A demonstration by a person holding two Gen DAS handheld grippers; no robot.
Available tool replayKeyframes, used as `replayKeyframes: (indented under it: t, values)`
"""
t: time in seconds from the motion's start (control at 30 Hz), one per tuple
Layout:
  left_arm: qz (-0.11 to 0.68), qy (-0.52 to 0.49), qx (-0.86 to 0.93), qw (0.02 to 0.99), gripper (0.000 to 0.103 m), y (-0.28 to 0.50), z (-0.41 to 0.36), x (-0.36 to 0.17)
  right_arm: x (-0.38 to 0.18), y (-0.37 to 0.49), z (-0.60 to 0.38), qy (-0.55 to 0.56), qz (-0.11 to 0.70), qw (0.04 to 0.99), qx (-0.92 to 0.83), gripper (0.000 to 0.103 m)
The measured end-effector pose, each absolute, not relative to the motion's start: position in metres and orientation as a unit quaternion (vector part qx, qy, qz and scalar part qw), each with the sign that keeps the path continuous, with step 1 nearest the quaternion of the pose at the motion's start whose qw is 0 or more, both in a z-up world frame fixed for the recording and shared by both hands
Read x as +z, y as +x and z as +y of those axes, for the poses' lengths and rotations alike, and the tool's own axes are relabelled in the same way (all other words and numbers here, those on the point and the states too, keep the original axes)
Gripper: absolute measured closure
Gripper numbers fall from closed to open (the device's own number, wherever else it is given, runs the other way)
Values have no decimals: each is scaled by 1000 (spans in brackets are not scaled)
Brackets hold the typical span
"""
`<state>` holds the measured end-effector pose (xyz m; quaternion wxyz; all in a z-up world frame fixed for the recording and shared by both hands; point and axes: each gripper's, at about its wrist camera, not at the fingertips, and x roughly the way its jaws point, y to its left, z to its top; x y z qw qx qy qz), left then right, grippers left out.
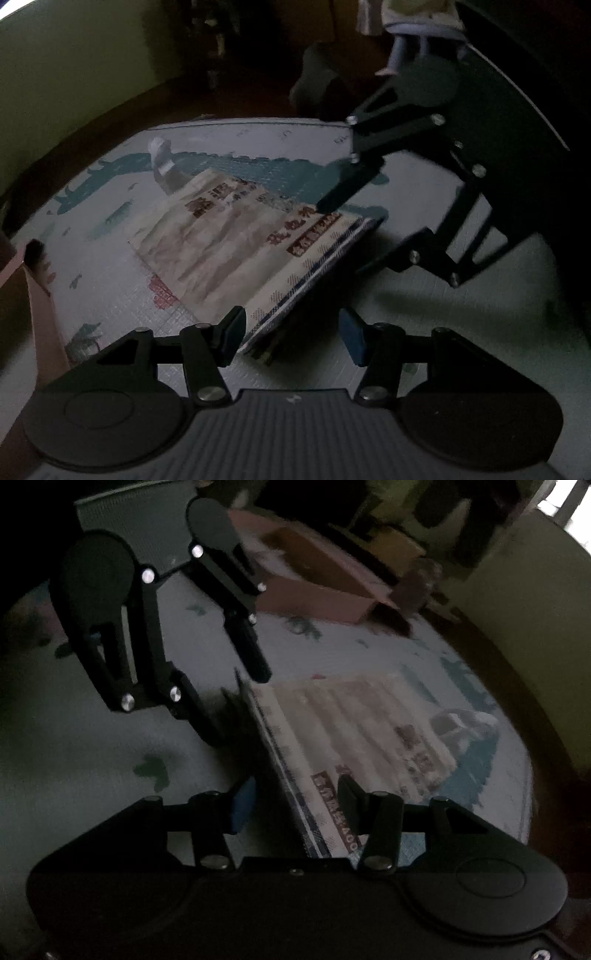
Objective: Fold shopping bag
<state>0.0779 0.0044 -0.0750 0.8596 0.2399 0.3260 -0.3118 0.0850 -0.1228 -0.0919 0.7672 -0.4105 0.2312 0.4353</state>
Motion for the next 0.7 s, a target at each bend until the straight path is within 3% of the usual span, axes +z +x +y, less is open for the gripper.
replayKeyframes:
  t: [0.13, 0.2, 0.3, 0.63, 0.7]
  values:
    - [308, 323, -335, 830, 50, 79, -3, -77, -94, 86, -127, -455, 208, 724, 475, 56]
    - [297, 360, -352, 812, 61, 81, -4, -78, -94, 86, -129, -471, 194, 703, 495, 57]
    - [283, 388, -372, 795, 69, 83, -5, -85, -96, 95, -135, -459, 197, 698, 514, 94]
    - [270, 329, -398, 812, 72, 102, 6, -96, -99, 129, -147, -331, 258, 728, 543, 96]
    - [291, 289, -408, 816, 82, 109, 13, -95, -97, 138, -153, -287, 288, 730, 549, 96]
